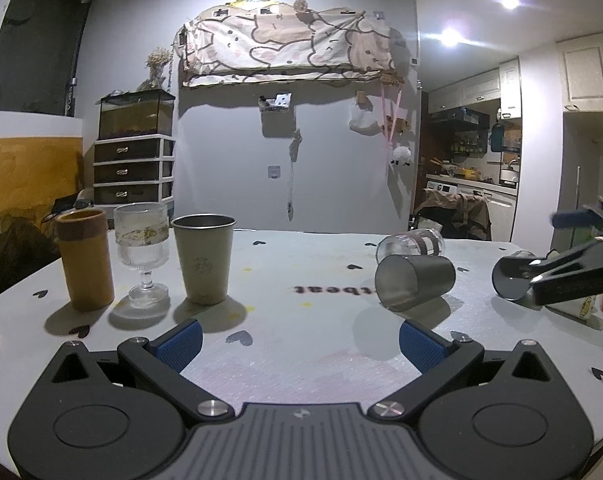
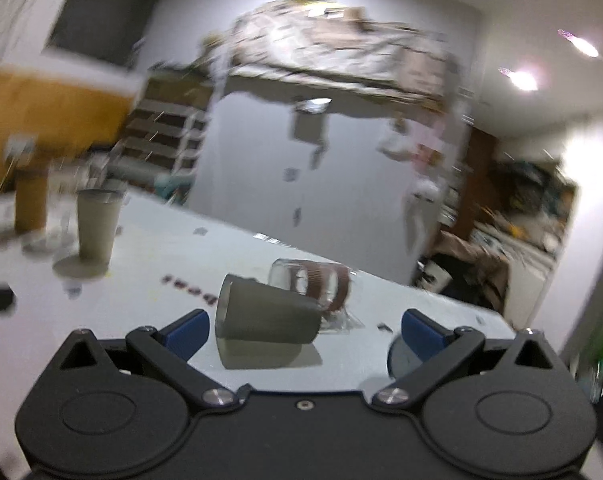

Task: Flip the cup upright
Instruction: 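Move the right tool to the grey tumbler lying on its side and grasp it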

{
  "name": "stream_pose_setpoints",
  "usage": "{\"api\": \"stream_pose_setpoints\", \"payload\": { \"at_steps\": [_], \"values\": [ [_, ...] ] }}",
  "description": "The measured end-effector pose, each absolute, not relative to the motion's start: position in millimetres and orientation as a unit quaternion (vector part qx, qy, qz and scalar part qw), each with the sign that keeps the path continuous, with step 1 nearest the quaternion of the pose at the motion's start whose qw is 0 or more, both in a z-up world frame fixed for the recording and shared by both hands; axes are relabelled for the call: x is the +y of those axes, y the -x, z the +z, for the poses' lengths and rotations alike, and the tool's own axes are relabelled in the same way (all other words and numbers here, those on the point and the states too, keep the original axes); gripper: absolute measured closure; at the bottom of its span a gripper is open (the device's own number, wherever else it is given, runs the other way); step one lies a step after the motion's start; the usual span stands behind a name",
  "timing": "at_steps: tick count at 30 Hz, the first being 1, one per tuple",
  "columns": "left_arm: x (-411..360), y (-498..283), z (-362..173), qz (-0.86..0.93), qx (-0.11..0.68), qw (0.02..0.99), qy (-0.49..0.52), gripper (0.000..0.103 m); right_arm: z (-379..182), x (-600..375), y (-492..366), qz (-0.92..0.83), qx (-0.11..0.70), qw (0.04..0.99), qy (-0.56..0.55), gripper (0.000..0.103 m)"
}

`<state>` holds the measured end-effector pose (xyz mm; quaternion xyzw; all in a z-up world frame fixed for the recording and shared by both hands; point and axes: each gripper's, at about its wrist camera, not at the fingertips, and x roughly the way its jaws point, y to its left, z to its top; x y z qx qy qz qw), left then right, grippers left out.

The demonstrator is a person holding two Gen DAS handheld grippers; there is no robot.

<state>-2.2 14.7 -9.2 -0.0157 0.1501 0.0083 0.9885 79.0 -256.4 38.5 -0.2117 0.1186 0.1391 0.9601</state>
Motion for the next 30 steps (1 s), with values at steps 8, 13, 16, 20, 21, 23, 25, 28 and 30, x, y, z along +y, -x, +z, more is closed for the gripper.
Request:
{"api": "stream_pose_setpoints", "payload": {
  "at_steps": [8,13,16,20,21,23,25,28,30],
  "values": [
    [33.7,-1.6,-15.0,0.018,0.153,0.988,0.027,0.000,22.0,-218.7,-143.5,0.213,0.142,0.850,0.461,0.000],
    [46.2,-7.9,-20.3,0.023,0.162,0.986,0.038,0.000,7.8,-196.6,-179.8,0.225,0.164,0.786,0.553,0.006],
    [51.9,-11.2,-22.5,0.024,0.166,0.985,0.043,0.000,1.2,-185.6,-198.6,0.240,0.179,0.747,0.593,0.008],
    [58.5,-18.2,-25.3,0.024,0.172,0.984,0.050,0.000,-6.0,-166.4,-211.3,0.269,0.193,0.698,0.635,0.011],
    [59.5,-20.5,-26.1,0.022,0.174,0.983,0.053,0.000,-6.7,-163.2,-212.3,0.278,0.197,0.687,0.642,0.011],
    [60.6,-24.3,-27.4,0.017,0.178,0.982,0.055,0.000,-8.9,-156.3,-214.6,0.294,0.200,0.665,0.657,0.012],
    [60.2,-27.5,-29.0,0.013,0.181,0.982,0.057,0.000,-13.6,-152.4,-215.2,0.305,0.202,0.645,0.671,0.014],
    [60.4,-31.1,-30.6,0.010,0.185,0.981,0.059,0.000,-20.1,-150.1,-220.1,0.313,0.217,0.632,0.675,0.027],
    [61.2,-31.6,-31.3,0.007,0.187,0.980,0.061,0.000,-20.1,-150.0,-220.6,0.312,0.217,0.637,0.670,0.029]
  ]
}}
